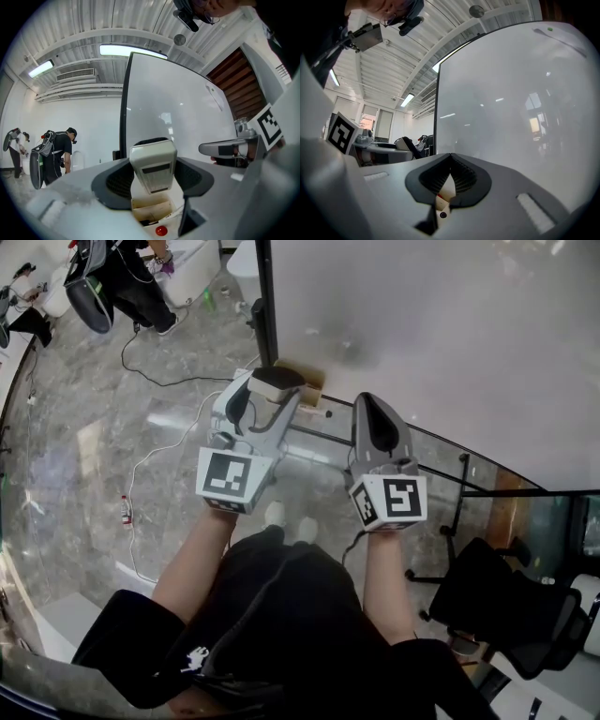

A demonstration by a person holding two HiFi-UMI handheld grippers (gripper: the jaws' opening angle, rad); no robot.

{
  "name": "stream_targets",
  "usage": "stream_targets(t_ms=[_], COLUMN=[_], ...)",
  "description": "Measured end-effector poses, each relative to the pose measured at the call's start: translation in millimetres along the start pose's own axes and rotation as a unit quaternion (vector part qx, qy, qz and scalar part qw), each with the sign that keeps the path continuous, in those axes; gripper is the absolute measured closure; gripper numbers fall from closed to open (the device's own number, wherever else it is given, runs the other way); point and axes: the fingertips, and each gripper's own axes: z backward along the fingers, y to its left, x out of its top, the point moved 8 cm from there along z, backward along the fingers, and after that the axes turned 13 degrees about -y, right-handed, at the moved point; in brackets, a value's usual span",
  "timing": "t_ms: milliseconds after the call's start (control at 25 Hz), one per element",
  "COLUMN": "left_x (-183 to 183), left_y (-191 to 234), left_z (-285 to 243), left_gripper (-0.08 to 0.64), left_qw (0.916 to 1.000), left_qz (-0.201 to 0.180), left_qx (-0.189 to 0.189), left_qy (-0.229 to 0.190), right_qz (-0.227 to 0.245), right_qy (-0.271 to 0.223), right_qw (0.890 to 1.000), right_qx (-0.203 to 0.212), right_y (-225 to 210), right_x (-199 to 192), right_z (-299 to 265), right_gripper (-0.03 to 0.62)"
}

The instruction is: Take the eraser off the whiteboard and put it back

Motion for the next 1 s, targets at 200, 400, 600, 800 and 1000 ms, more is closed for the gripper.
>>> stream_targets(t_ms=[200,400,600,800,1000], left_x=[3,6,8,6,9], left_y=[-4,-6,-8,-6,-6], left_z=[9,13,13,13,12], left_gripper=[0.281,0.282,0.284,0.284,0.281], left_qw=[0.9999,0.9997,0.9995,0.9996,0.9993], left_qz=[0.016,0.015,0.024,0.020,0.027], left_qx=[-0.001,-0.011,0.004,-0.007,0.008], left_qy=[-0.005,-0.014,-0.021,-0.019,-0.026], right_qz=[0.000,0.000,0.000,0.001,0.002], right_qy=[-0.005,-0.005,-0.006,-0.006,-0.007], right_qw=[1.000,1.000,1.000,1.000,1.000], right_qx=[0.002,0.001,-0.002,0.001,0.001], right_y=[4,6,4,5,4], right_x=[6,8,9,8,10], right_z=[4,7,8,7,6], right_gripper=[0.583,0.583,0.583,0.583,0.583])
